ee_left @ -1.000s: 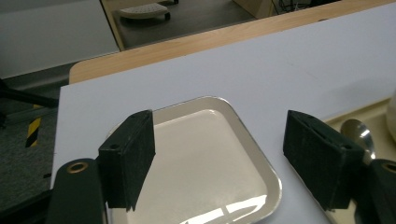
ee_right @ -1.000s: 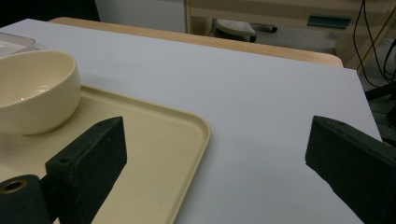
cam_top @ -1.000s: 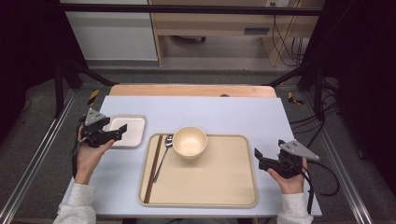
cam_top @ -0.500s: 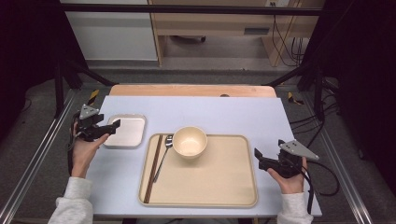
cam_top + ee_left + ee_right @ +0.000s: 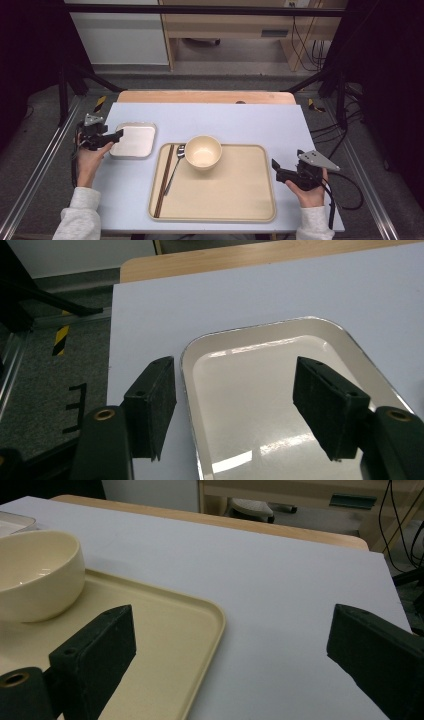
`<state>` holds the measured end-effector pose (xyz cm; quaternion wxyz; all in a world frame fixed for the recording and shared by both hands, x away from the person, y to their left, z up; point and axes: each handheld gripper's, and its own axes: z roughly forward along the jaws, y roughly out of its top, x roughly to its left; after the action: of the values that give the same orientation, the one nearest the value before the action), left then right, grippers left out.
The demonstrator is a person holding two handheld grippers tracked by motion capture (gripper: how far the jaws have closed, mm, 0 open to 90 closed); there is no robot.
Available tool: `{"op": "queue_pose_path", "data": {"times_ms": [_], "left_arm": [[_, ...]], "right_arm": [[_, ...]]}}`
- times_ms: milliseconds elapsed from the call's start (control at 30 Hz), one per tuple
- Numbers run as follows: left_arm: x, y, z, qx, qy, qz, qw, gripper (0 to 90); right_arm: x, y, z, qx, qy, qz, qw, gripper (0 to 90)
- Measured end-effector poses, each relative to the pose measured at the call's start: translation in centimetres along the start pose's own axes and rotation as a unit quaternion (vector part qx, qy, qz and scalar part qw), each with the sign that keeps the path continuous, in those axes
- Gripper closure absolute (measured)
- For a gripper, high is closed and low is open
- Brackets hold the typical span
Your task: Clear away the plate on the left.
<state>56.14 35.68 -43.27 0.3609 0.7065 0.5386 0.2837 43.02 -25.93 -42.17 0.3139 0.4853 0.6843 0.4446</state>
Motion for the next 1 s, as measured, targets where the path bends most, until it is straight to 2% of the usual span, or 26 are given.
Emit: {"op": "queue_pose_path", "data": {"times_ms": [67,167,500,767,1000], "left_arm": [[0.2,-0.1,0.4,0.002,-0.003,-0.005,1.0000,34.9],[0.2,-0.3,0.9,0.007,0.002,-0.001,1.0000,38.8],[0.5,-1.0,2.9,0.043,0.011,-0.001,0.9990,48.3],[1.8,-2.0,3.5,0.072,0.011,-0.025,0.9970,57.3],[2.1,-2.2,3.6,0.078,-0.007,-0.047,0.9958,69.2]], "right_arm": [[0.0,0.0,0.0,0.000,0.001,0.000,1.0000,5.9],[0.0,0.0,0.0,0.001,0.001,0.002,1.0000,6.0],[0.0,0.0,0.0,0.000,0.000,0.000,1.0000,6.1],[-0.1,0.0,0.0,0.001,-0.001,0.000,1.0000,6.2],[0.0,-0.1,0.0,0.001,-0.002,0.000,1.0000,6.3]]}}
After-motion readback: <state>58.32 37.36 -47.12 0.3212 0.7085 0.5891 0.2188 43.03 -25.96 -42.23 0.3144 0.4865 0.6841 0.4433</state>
